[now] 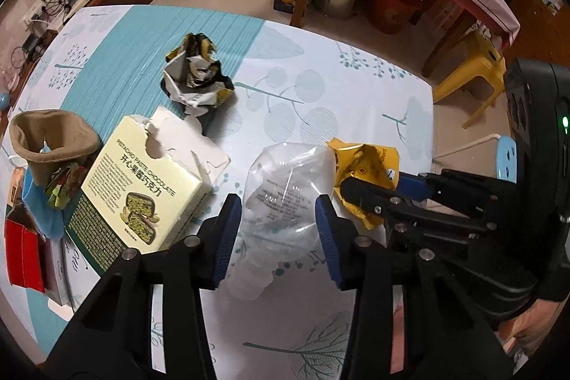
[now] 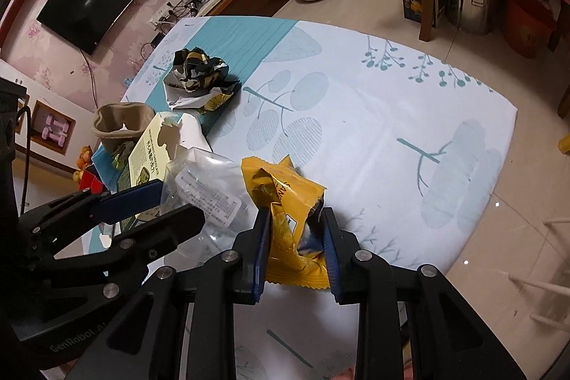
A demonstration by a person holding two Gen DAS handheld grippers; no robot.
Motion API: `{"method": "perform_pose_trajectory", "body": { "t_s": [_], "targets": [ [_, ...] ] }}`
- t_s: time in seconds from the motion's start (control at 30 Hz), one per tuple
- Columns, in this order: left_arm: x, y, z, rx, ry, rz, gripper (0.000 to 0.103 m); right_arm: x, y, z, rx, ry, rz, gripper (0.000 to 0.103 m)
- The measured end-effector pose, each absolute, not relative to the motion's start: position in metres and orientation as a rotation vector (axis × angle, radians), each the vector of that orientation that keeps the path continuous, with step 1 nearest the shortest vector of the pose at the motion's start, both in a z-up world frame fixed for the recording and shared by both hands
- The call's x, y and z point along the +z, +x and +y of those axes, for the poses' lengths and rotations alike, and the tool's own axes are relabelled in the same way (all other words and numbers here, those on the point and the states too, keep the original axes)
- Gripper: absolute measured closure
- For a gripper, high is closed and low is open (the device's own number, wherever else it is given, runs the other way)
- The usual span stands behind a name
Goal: Collect trash
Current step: 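Grasp the clear plastic bottle with the left tool while the right tool holds the yellow bag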
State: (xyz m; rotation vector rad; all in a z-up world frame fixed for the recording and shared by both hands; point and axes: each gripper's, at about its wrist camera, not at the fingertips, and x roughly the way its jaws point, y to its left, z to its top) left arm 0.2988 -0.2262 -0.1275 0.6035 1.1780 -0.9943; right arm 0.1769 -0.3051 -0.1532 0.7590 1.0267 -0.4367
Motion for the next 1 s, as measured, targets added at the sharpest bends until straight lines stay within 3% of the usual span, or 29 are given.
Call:
{"method": "perform_pose_trajectory", "body": {
  "t_s": [0.27, 0.43, 0.67, 1.0],
  "targets": [
    [-0.130, 0.288, -0.223, -1.018, 0.595, 1.215, 0.063, -0.153, 0.162, -0.306, -0.420, 0.787, 1.026, 0.077],
    [-0.135, 0.294, -0.225, -0.991, 0.565, 1.248, 0.056, -0.153, 0.156, -0.302, -0.407, 0.782, 1.030, 0.078],
    [-0.155, 0.307, -0.229, -0.985, 0.476, 1.373, 0.056, -0.153, 0.151, -0.306, -0.407, 0.809, 1.019, 0.078],
    [-0.149, 0.300, -0.220, -0.913, 0.467, 1.284, 0.058, -0.154, 0.150, -0.303, -0.391, 0.807, 1.017, 0.079]
  ]
}}
